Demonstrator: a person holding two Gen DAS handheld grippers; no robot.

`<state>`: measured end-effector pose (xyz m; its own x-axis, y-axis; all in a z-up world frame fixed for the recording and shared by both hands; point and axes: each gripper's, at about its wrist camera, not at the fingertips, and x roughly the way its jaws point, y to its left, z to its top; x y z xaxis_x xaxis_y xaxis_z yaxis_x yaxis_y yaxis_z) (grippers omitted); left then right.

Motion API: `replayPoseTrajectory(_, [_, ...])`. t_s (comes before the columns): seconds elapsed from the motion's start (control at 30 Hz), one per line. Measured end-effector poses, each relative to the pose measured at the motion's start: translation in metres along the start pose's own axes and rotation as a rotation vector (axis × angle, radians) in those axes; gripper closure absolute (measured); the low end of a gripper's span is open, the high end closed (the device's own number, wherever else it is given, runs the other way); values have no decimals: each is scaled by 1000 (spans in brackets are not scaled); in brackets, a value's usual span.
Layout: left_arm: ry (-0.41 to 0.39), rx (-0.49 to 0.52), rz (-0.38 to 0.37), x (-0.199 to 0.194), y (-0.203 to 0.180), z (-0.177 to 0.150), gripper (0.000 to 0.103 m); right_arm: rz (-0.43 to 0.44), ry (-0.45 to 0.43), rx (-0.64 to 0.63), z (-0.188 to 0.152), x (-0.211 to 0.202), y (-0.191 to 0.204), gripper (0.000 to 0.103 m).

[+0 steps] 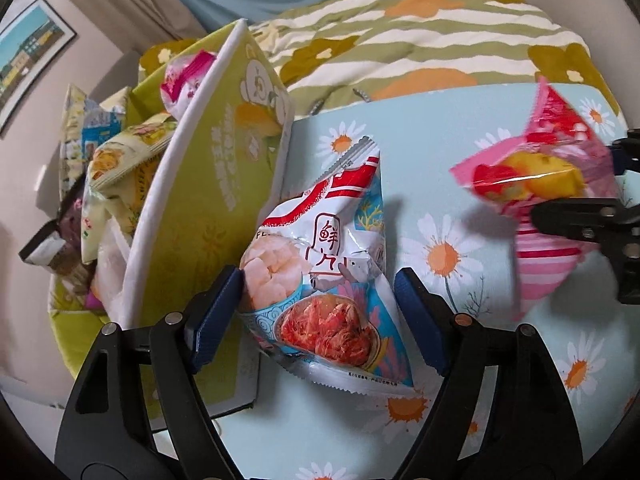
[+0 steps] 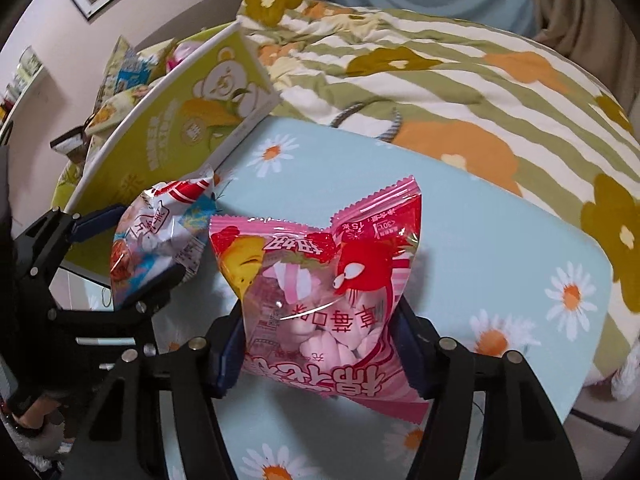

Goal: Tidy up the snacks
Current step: 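Grasp the white shrimp-snack bag with the left tool while the right tool grasps the pink marshmallow bag, then carry both bags over the cardboard box and open both tools to drop them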

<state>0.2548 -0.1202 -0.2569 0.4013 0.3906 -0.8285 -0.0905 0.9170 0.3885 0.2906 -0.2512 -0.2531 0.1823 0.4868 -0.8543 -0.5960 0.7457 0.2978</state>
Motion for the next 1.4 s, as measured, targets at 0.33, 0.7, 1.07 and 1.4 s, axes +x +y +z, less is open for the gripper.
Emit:
replayPoseTrajectory(0.33, [21,39,-57,5,-6,-3,49,-6,-18,34,-11,-9,-4,43])
replayPoseTrajectory(0.7, [-63,24,-146,-32,-3,-6,65,-15,-66,31,-13,-29,0,43])
replayPoseTrajectory(1.07, [-175,-53,-191,-84,26,-6,66,-44,-130,18,-11,-64,14,43])
replayPoseTrajectory(1.4, [-331,-174,-218,-160,112,4,65,-63,-238,-31,24,-134,61,43])
